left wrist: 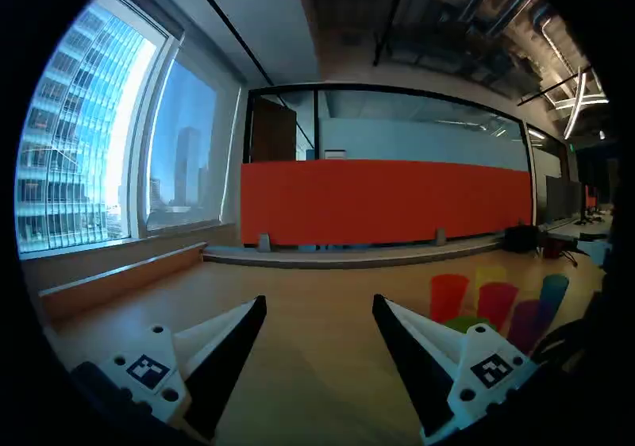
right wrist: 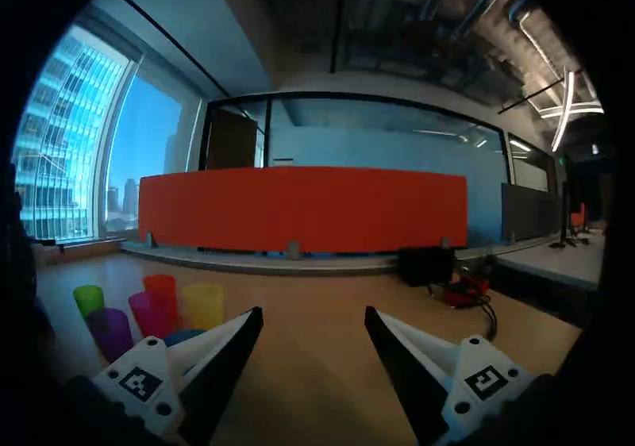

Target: Pour water

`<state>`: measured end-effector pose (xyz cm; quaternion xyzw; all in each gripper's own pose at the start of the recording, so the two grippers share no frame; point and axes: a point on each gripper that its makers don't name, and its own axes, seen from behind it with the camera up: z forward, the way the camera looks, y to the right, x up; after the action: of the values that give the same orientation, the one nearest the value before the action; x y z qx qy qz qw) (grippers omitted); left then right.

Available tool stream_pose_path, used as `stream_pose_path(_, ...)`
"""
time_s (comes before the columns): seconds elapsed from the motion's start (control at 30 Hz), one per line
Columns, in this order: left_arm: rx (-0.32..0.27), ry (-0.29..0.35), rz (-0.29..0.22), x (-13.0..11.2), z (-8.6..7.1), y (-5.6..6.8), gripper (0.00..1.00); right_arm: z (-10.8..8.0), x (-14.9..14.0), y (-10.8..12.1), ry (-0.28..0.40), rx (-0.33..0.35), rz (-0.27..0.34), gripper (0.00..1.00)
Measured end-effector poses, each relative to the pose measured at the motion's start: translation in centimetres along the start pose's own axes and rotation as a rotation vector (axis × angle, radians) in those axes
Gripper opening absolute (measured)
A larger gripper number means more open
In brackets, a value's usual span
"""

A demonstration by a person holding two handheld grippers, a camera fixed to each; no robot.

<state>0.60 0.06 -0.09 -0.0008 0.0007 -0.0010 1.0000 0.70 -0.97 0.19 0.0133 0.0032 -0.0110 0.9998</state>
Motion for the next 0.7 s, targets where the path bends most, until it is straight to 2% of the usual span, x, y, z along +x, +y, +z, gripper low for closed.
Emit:
stream_pose_path(0.17,-0.016,-0.001,-0.023,3.1,-0.2,0.3,1.00,0.2,2.8,-0.4,0.011,0.009,-0.023,1.00)
stream_pose_path(0.37,-0.069,-0.018,-0.058,6.5,0.3,1.7,0.99,0.5,7.2,-1.1,0.016,0.037,-0.024,1.00)
stream_pose_path(0.57,-0.133,-0.036,-0.061,10.3,0.9,3.0,1.00,0.8,11.6,-1.3,0.003,0.066,-0.018,1.00)
stream_pose_path(0.7,-0.159,-0.045,-0.059,12.8,1.2,3.3,1.00,1.0,14.2,-1.5,0.000,0.084,-0.005,1.00)
